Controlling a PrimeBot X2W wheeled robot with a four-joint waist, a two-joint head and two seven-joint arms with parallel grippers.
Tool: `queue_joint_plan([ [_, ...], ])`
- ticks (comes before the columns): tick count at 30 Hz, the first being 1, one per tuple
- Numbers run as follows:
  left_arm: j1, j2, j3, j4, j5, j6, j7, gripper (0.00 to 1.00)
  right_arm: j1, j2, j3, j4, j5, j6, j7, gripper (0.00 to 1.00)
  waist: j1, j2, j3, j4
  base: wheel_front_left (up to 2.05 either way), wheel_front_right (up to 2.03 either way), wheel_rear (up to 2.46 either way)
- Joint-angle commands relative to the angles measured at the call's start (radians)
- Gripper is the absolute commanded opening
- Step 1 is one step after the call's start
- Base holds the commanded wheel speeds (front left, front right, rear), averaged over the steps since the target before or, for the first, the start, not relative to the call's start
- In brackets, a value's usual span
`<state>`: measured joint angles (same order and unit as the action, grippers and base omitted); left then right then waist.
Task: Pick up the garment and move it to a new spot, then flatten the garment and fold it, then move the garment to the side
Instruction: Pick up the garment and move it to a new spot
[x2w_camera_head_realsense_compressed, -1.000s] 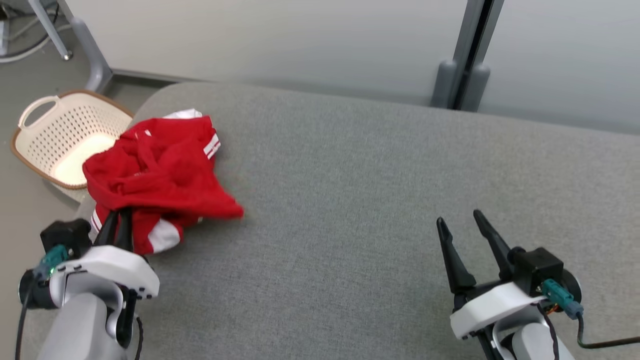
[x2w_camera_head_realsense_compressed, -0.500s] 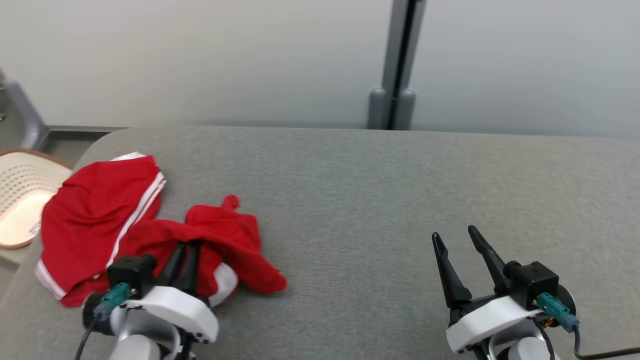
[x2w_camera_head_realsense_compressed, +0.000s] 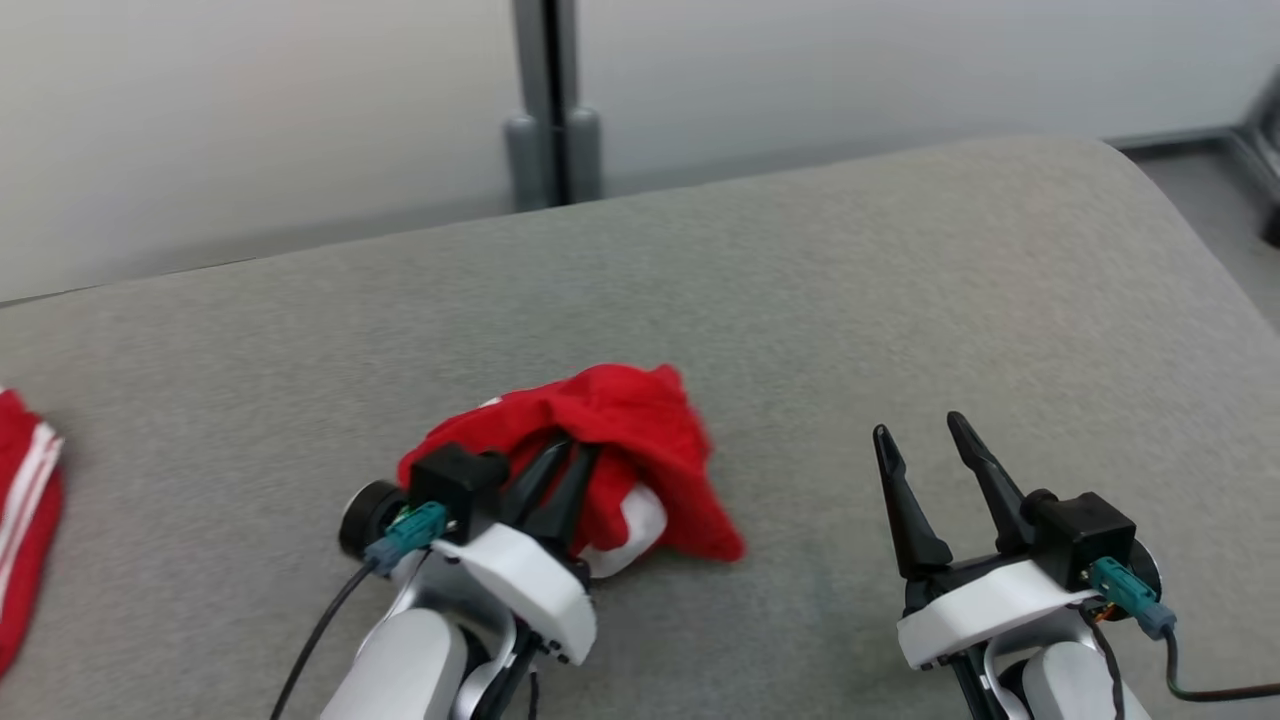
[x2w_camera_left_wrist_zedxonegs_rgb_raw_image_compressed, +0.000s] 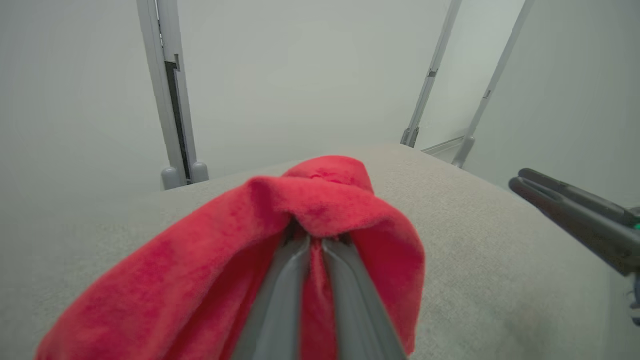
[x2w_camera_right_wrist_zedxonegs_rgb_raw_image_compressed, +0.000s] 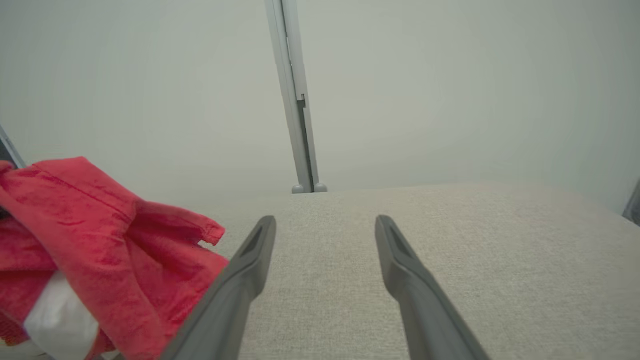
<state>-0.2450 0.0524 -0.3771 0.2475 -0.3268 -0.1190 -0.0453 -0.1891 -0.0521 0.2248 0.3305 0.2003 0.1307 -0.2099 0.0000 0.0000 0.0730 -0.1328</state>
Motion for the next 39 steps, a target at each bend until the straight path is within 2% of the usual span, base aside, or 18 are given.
queue_joint_plan([
  [1, -0.033, 0.002, -0.024, -0.006, -0.003, -0.004, 0.001, 0.0, -0.014, -0.001, -0.007, -0.002, 0.009, 0.0, -0.011, 1.0, 0.0, 0.0, 0.066, -0.097, 0.0, 0.0, 0.0],
  [5, -0.075, 0.003, -0.088, 0.048, 0.004, 0.0, 0.037, 0.0, -0.023, 0.001, -0.005, 0.006, 0.029, 0.0, -0.026, 1.0, 0.0, 0.0, 0.109, -0.159, 0.0, 0.0, 0.0],
  [11, -0.081, 0.006, -0.117, 0.128, -0.01, -0.004, 0.074, 0.0, -0.032, 0.0, 0.007, 0.023, 0.057, 0.0, -0.04, 1.0, 0.0, 0.0, 0.129, -0.176, 0.0, 0.0, 0.0],
  [12, -0.083, 0.008, -0.119, 0.138, -0.015, -0.005, 0.075, 0.15, -0.035, 0.0, 0.007, 0.027, 0.057, 0.0, -0.04, 1.0, 0.0, 0.0, 0.13, -0.174, 0.0, 0.0, 0.0],
  [13, -0.083, 0.009, -0.126, 0.15, -0.021, -0.006, 0.081, 0.61, -0.037, 0.0, 0.003, 0.03, 0.057, 0.0, -0.043, 1.0, 0.0, 0.0, 0.13, -0.169, 0.0, 0.0, 0.0],
  [14, -0.084, 0.013, -0.135, 0.159, -0.022, -0.008, 0.084, 1.0, -0.039, 0.001, 0.002, 0.032, 0.056, 0.0, -0.046, 1.0, 0.0, 0.0, 0.128, -0.161, 0.0, 0.0, 0.0],
  [22, -0.047, 0.026, -0.164, 0.181, -0.057, -0.011, 0.023, 1.0, -0.041, 0.0, -0.007, 0.061, 0.041, 0.0, -0.051, 1.0, 0.0, 0.0, 0.073, -0.075, 0.0, 0.0, 0.0],
  [26, -0.028, 0.032, -0.144, 0.17, -0.065, 0.009, -0.033, 1.0, -0.026, 0.0, -0.016, 0.066, 0.033, 0.0, -0.053, 1.0, 0.0, 0.0, 0.04, -0.022, 0.0, 0.0, 0.0],
  [30, 0.002, 0.039, -0.109, 0.147, -0.077, 0.036, -0.103, 1.0, -0.013, 0.0, -0.028, 0.07, 0.014, 0.0, -0.047, 1.0, 0.0, 0.0, 0.013, 0.029, 0.0, 0.0, 0.0],
  [39, 0.045, 0.093, 0.023, 0.076, -0.085, 0.135, -0.204, 1.0, 0.025, 0.0, -0.071, 0.054, -0.01, 0.0, -0.027, 1.0, 0.0, 0.0, -0.042, 0.131, 0.0, 0.0, 0.0],
])
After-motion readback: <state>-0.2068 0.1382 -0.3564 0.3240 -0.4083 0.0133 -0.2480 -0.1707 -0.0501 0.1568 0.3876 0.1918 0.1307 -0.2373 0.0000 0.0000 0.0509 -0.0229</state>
